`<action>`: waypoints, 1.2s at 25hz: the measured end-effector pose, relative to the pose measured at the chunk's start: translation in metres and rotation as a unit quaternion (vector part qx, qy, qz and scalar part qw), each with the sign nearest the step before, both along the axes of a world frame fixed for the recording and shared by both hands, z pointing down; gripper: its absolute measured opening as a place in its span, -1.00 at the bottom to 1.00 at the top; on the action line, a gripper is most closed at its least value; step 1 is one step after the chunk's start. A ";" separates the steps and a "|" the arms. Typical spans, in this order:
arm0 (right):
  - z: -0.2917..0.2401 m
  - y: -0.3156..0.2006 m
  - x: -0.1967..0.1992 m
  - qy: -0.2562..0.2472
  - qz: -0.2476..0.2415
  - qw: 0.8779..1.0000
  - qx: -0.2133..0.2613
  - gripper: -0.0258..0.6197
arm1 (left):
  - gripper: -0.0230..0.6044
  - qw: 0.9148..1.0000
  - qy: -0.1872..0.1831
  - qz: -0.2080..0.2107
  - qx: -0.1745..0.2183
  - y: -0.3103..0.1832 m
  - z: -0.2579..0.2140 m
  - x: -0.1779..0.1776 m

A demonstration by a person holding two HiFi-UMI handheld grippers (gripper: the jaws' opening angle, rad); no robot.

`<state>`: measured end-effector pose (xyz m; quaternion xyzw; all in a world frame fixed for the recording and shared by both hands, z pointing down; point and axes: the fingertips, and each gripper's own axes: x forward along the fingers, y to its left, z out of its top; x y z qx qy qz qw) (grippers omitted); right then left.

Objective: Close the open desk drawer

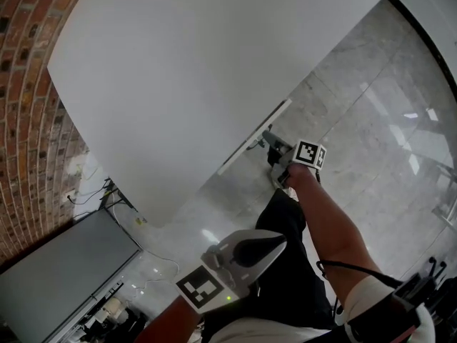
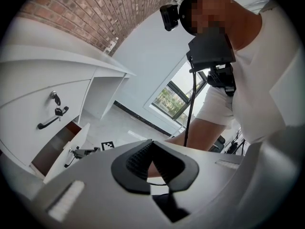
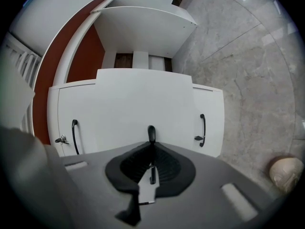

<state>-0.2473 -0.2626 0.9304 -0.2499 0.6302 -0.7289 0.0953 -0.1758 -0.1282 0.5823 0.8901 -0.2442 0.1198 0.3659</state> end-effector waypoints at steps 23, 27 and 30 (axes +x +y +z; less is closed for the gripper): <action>0.000 -0.051 -0.053 -0.025 0.005 0.999 0.024 -0.86 | -0.92 1.000 -0.004 -0.006 -0.006 -0.006 0.016 -0.018; 0.001 -0.051 -0.052 -0.020 0.002 0.999 0.025 -0.86 | -0.92 1.000 -0.001 -0.011 -0.006 -0.004 0.015 -0.020; 0.002 -0.050 -0.053 -0.007 -0.004 1.000 0.025 -0.86 | -0.92 1.000 -0.002 -0.006 -0.006 -0.001 0.016 -0.021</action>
